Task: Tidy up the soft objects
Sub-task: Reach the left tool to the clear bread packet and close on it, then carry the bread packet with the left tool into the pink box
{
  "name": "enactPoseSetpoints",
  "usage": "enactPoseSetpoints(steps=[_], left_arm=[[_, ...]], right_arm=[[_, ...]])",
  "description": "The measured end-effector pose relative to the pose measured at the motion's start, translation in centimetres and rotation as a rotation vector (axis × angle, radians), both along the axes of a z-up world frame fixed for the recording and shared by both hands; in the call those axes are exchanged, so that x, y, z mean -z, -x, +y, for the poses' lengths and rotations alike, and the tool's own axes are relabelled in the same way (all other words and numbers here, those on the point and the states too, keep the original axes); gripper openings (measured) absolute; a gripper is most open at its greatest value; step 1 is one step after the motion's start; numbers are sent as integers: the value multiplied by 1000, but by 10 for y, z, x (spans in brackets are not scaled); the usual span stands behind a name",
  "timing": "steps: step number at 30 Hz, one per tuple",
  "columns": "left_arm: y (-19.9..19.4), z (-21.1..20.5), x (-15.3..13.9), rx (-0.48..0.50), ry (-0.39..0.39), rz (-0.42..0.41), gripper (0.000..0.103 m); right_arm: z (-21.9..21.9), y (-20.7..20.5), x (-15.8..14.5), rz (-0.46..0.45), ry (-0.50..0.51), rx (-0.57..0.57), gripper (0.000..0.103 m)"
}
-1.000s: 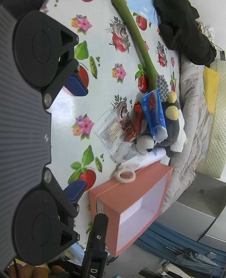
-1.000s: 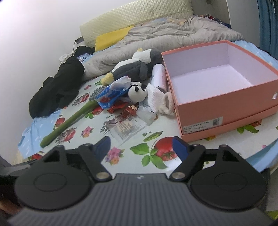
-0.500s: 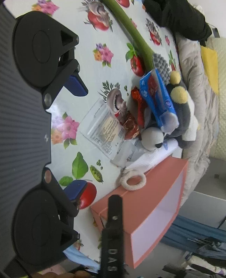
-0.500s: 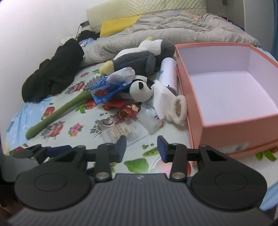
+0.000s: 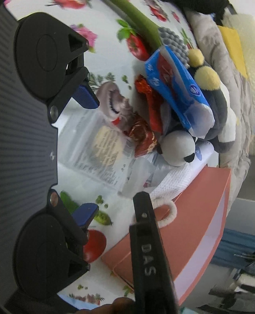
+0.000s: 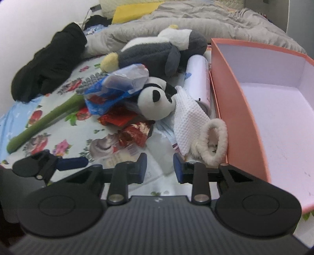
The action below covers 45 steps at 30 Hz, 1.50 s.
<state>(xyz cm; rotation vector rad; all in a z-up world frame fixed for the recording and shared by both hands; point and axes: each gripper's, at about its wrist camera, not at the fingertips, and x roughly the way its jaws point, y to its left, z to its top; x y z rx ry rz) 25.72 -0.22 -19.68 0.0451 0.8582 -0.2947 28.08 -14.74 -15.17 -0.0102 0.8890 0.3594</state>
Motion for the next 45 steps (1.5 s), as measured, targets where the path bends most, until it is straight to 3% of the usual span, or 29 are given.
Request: enactPoseSetpoints(steps=[5,9,12,16,19,24,29,45], left_arm=[[-20,-3,9,67,-36,-2,102],[-27,-8,16,128,-65,-15,92],[-31,-6,15,154,-25,-8,83],[-33,-7,15,145,-27,-14,76],[-31,-10,13,138,-31,-19,64],[-24,-6,13,95,-28,-19,54],[-15,0,12,43,-18,-17,52],[33,15,-12,-149,22,-10,52]], right_arm=[[10,-17,17,27,39,13,34],[15,-26,25,11,96,31,34],[13,-32,30,9,109,48,35],[15,-36,35,9,137,44,38],[16,-39,36,11,140,43,42],[17,-43,41,23,153,45,42],[21,-42,37,8,177,38,30],[22,14,13,4,103,11,28]])
